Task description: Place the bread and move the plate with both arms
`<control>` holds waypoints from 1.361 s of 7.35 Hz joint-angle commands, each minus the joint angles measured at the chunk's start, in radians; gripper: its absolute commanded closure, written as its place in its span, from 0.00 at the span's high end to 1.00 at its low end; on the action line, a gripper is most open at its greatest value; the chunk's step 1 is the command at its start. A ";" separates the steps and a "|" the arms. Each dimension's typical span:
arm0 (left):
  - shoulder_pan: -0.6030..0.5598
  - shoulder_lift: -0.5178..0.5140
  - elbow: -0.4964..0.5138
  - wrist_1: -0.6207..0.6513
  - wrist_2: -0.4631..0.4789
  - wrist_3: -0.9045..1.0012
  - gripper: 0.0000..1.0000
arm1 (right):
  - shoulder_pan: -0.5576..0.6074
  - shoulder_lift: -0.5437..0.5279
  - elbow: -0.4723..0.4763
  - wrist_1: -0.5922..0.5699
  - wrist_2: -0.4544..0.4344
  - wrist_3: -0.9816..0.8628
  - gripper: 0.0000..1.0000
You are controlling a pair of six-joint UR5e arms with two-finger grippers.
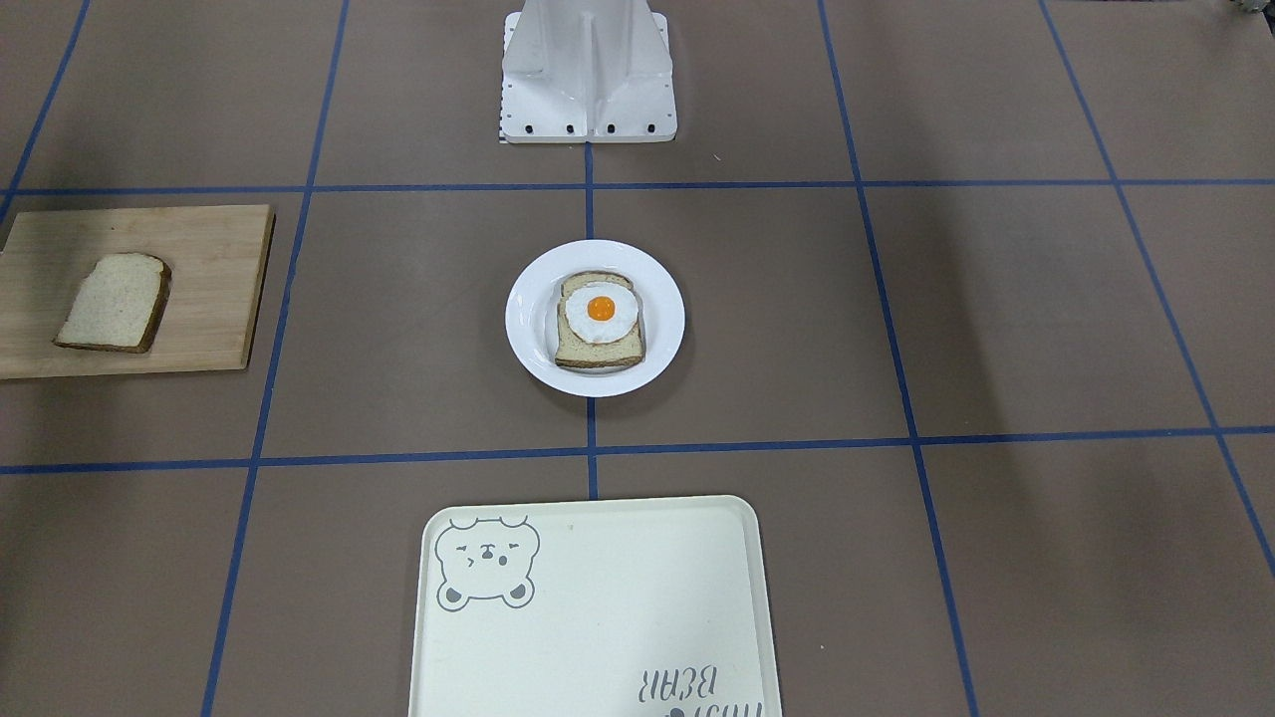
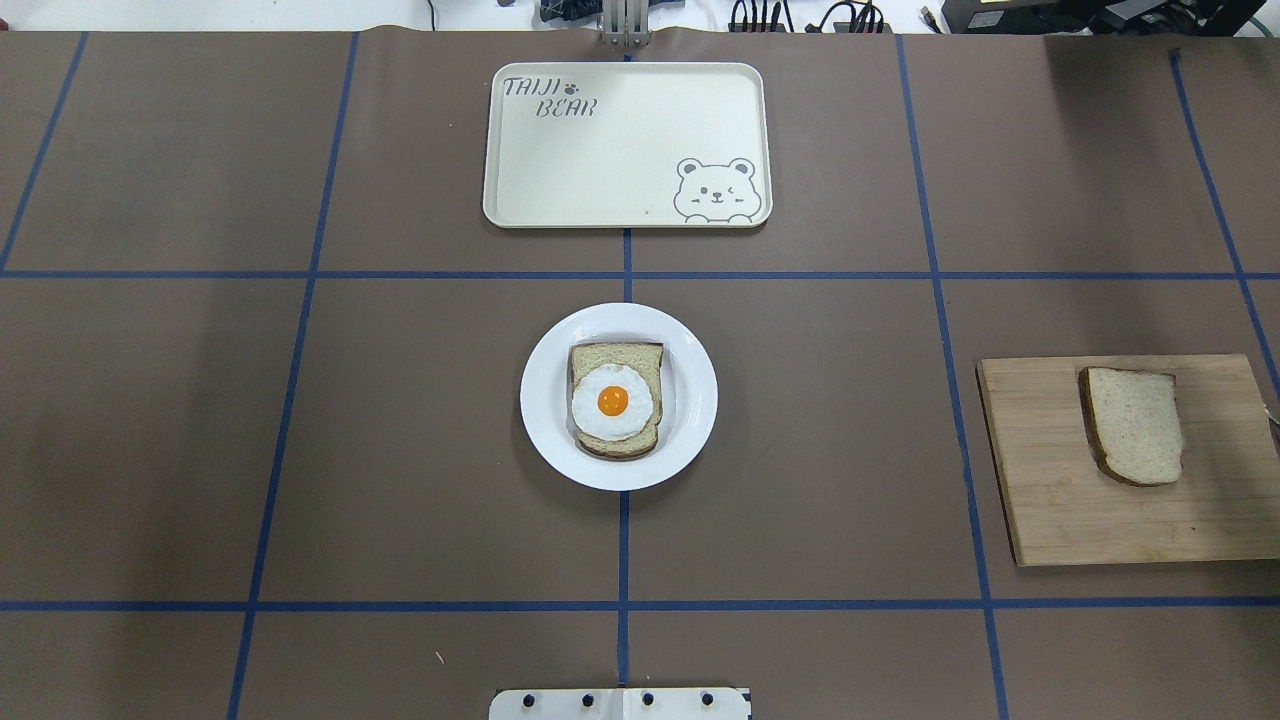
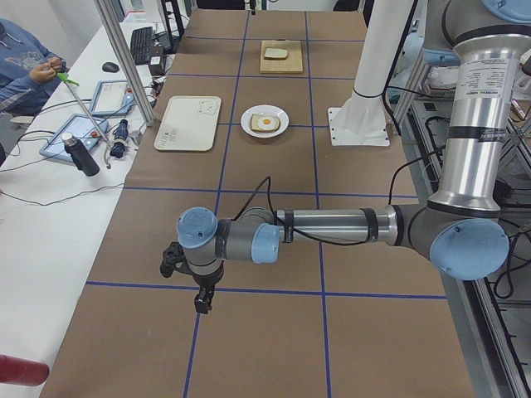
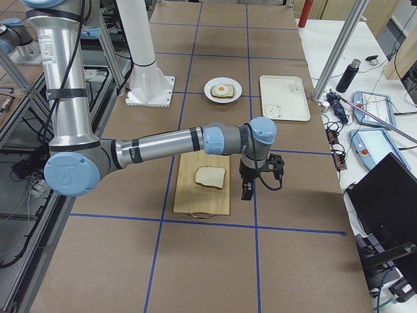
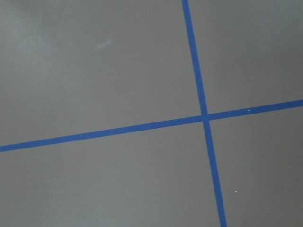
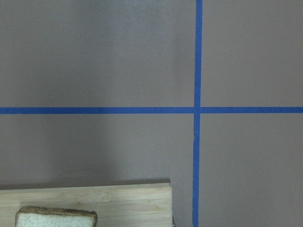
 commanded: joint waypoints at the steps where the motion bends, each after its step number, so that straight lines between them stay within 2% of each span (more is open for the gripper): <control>1: -0.001 0.007 -0.001 -0.002 -0.003 0.001 0.99 | 0.000 -0.002 0.001 0.000 0.007 0.004 1.00; 5: -0.001 0.004 -0.029 -0.008 0.005 0.000 0.99 | 0.000 -0.004 0.013 0.000 0.015 0.009 1.00; 7: 0.001 0.050 -0.047 -0.052 0.003 0.000 0.99 | -0.003 -0.004 0.018 0.006 0.068 0.013 1.00; 9: 0.006 0.070 -0.047 -0.114 -0.007 -0.050 0.99 | -0.035 -0.004 0.028 0.009 0.076 0.013 1.00; 10: 0.007 0.070 -0.051 -0.116 -0.008 -0.090 0.99 | -0.040 -0.010 0.032 0.040 0.135 0.019 1.00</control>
